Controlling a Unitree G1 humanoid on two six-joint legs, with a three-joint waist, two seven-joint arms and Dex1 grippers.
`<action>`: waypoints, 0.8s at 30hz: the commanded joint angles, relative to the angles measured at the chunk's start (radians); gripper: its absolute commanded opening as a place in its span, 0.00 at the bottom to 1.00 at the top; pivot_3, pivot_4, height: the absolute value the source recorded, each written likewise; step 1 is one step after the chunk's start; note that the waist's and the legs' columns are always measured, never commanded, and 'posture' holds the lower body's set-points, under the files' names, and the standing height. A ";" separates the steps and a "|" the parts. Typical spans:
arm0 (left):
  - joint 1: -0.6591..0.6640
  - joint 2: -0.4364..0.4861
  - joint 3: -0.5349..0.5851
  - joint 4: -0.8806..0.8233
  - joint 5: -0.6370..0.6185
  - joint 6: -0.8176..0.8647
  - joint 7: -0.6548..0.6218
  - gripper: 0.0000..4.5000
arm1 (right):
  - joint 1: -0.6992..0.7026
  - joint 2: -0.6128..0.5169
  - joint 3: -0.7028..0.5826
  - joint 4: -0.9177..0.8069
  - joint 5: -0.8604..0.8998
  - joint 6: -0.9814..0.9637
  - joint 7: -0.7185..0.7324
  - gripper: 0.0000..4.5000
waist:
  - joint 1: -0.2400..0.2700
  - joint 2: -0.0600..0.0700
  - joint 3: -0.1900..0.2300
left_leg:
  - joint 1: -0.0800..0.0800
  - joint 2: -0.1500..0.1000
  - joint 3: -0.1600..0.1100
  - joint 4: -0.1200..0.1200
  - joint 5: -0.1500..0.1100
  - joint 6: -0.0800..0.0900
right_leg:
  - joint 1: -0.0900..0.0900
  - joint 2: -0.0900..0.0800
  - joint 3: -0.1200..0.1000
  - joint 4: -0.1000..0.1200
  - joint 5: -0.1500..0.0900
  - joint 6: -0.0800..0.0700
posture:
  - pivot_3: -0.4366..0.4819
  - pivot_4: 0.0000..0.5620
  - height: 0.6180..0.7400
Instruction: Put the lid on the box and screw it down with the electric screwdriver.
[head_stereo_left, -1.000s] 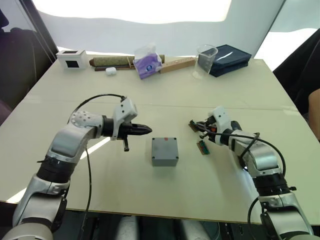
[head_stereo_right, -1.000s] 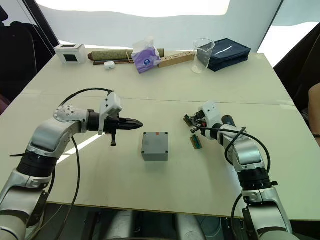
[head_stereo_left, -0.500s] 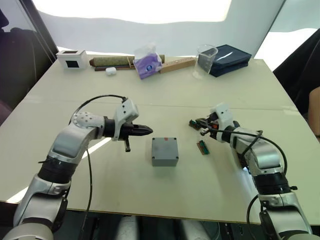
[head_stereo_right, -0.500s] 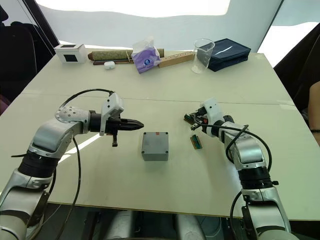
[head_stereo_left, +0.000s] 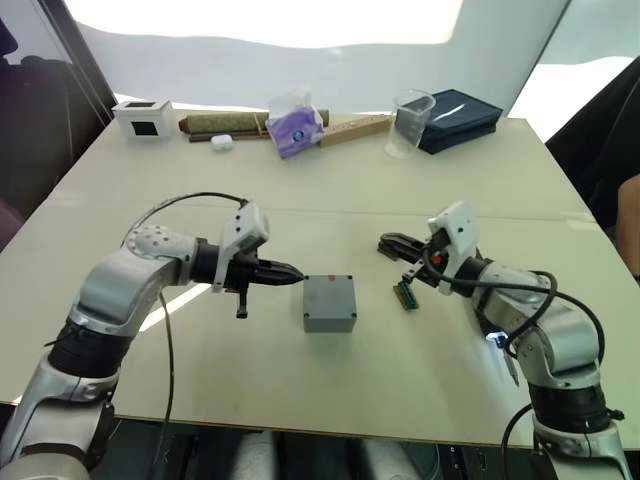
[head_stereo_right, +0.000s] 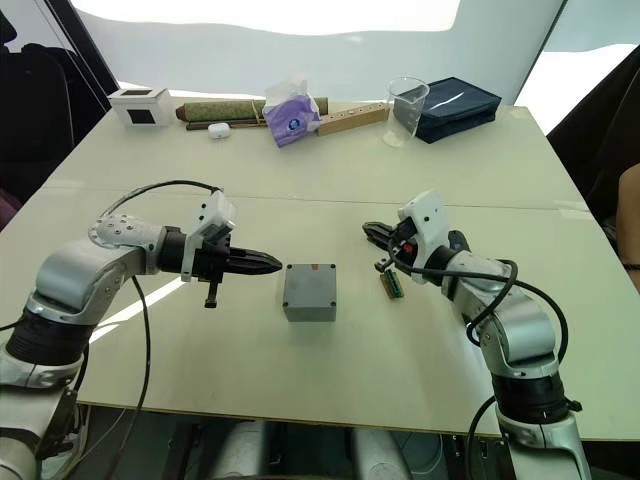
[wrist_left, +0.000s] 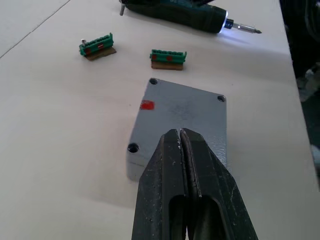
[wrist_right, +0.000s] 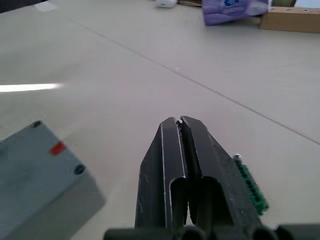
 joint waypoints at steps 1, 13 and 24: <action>0.014 0.025 0.012 -0.032 -0.008 -0.011 -0.010 0.00 | 0.029 0.011 0.045 -0.112 0.029 0.016 -0.011 0.00 | 0.000 0.000 0.000 | 0.000 0.000 0.000 0.000 0.000 0.000 | 0.000 0.000 0.000 0.000 0.000 0.000 | 0.48 0.27 1.00; 0.043 0.018 -0.016 -0.013 0.034 -0.062 0.009 0.00 | 0.051 0.031 0.120 -0.110 0.022 0.014 -0.036 0.00 | 0.000 0.000 0.000 | 0.000 0.000 0.000 0.000 0.000 0.000 | -0.001 0.000 0.000 0.000 0.000 0.000 | 0.48 0.27 1.00; 0.049 0.014 -0.023 -0.001 0.043 -0.082 0.015 0.00 | 0.062 0.024 0.142 -0.097 0.022 0.016 -0.031 0.00 | 0.000 0.000 0.000 | 0.000 0.000 0.000 0.000 0.000 0.000 | -0.001 0.000 0.000 0.000 0.000 0.000 | 0.48 0.27 1.00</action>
